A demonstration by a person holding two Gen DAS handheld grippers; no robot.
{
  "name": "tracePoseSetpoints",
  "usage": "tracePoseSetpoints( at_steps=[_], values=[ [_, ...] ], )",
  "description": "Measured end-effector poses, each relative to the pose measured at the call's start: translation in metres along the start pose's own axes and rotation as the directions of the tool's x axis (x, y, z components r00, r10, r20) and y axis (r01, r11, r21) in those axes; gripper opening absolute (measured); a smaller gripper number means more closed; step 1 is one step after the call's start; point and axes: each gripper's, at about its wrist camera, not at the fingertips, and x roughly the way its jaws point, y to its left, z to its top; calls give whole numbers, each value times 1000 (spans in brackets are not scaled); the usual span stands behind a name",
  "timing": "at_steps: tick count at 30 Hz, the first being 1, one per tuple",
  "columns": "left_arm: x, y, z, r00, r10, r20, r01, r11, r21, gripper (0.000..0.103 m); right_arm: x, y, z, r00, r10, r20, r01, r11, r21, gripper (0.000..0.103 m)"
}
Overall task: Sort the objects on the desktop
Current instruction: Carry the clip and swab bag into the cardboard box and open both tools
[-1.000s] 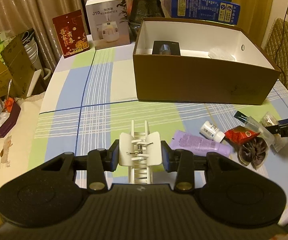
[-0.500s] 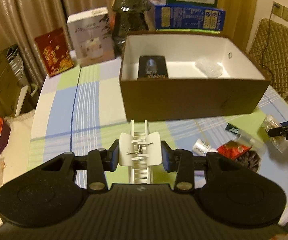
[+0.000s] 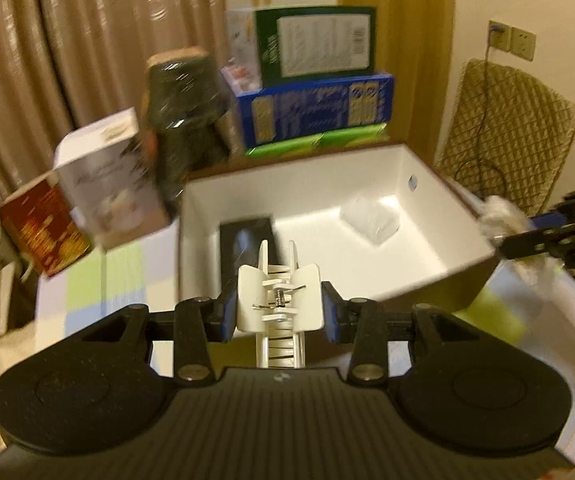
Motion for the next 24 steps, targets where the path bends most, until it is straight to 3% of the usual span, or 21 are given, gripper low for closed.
tracePoseSetpoints(
  at_steps=[9, 24],
  values=[
    [76, -17, 52, 992, -114, -49, 114, 993, -4, 36, 64, -21, 49, 998, -43, -46, 44, 999, 18, 22],
    [195, -15, 60, 971, -105, -214, 108, 994, -2, 36, 161, -50, 65, 983, -32, -181, 42, 997, 57, 22]
  ],
)
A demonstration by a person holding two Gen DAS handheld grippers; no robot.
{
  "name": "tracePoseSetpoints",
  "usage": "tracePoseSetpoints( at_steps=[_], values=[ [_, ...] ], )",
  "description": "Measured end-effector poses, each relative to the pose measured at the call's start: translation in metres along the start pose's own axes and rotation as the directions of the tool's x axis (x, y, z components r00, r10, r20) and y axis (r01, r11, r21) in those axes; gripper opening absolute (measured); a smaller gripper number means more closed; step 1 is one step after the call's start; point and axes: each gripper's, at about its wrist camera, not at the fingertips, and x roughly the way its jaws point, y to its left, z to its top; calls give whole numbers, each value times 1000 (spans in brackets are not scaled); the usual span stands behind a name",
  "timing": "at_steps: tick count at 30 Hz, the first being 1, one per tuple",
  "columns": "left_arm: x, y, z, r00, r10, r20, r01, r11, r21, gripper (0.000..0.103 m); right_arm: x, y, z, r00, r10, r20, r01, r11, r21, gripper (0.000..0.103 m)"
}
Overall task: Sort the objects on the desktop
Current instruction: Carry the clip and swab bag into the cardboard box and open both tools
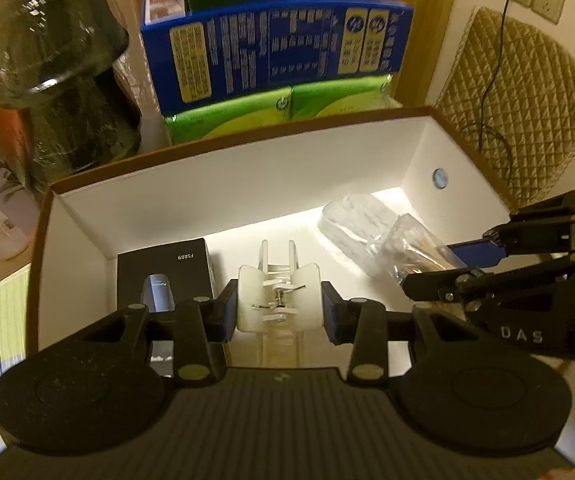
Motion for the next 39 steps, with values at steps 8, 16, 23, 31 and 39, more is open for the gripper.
tracePoseSetpoints(
  at_steps=[8, 16, 23, 31, 39],
  values=[
    [28, 5, 5, 999, 17, -42, -17, 1000, 2, 36, 28, -5, 7, 999, -4, -49, 4, 1000, 9, 22],
    [30, 7, 8, 999, 36, -38, -35, 999, 18, 49, 37, -8, 7, 998, -11, -67, 13, 1000, 25, 22],
    [23, 9, 11, 998, 59, -28, -58, 998, 25, 54, 35, -6, 9, 998, -15, -60, 17, 1000, 24, 22],
    [5, 15, 14, 991, 134, 24, -135, 990, 29, 65, 27, 6, 13, 998, -38, 59, 38, 999, 1, 45],
    [-14, 27, 4, 984, 168, 57, -167, 986, -15, 79, 6, 5, 7, 992, -40, 124, 36, 999, 37, 80]
  ],
)
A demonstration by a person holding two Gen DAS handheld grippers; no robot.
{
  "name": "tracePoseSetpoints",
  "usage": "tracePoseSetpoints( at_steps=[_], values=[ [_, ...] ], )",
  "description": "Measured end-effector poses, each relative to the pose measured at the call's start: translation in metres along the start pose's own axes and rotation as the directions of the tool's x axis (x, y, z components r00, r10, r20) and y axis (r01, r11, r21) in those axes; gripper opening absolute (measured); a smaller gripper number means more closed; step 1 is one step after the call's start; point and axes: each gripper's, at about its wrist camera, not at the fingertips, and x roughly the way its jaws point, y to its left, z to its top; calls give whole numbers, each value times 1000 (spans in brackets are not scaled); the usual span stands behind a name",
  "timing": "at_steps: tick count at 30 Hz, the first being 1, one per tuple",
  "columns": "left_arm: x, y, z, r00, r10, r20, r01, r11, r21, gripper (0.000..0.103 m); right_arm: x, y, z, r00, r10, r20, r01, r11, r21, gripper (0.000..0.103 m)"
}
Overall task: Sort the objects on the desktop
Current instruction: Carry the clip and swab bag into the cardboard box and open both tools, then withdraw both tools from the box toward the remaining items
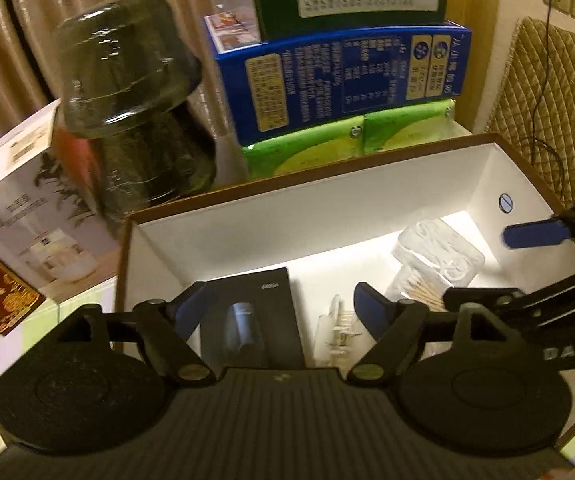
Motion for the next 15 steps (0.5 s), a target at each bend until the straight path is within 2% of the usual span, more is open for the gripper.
tracePoseSetpoints(
  at_steps=[4, 9, 10, 15],
  values=[
    [-13, 2, -4, 1000, 23, 2, -23, 1000, -16, 88, -19, 1, -2, 999, -8, 42, 7, 1000, 23, 93],
    [-33, 2, -9, 999, 32, -1, -32, 999, -28, 95, -39, 1, -6, 999, 8, 44, -11, 998, 55, 101],
    [-37, 1, -11, 999, 33, -2, -33, 999, -31, 97, -43, 1, -7, 999, 11, 45, -14, 998, 59, 101],
    [-59, 0, -24, 1000, 17, -11, -17, 999, -52, 98, -66, 4, -18, 999, -12, 51, 8, 998, 68, 101]
  ],
)
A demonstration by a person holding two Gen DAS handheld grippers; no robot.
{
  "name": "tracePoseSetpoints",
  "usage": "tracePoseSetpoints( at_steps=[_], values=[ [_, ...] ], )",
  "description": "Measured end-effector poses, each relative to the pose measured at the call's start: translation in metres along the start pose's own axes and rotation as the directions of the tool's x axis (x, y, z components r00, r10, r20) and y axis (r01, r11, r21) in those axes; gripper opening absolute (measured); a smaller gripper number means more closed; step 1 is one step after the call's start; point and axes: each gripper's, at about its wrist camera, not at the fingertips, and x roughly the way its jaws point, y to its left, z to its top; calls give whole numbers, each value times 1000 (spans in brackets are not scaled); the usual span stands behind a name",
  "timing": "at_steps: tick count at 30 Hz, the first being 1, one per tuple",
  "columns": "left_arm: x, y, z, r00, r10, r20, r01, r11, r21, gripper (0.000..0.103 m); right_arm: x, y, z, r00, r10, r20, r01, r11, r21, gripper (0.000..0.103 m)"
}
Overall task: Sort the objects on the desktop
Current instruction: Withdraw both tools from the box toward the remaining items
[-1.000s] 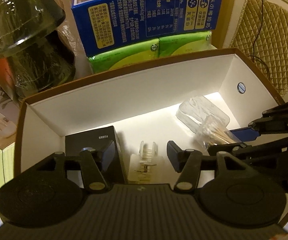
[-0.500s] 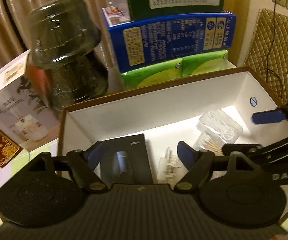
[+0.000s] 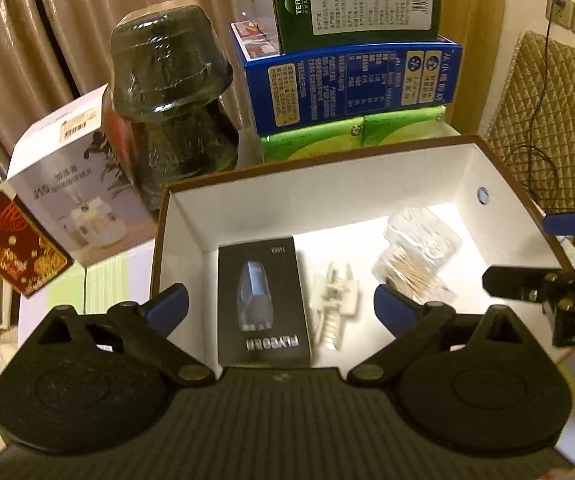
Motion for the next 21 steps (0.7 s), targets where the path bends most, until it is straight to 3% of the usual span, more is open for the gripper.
tracePoseSetpoints(
  at_steps=[21],
  values=[
    [-84, -8, -77, 999, 36, 5, -36, 995, -98, 98, -85, 13, -56, 1000, 5, 24, -6, 1000, 31, 101]
  ],
)
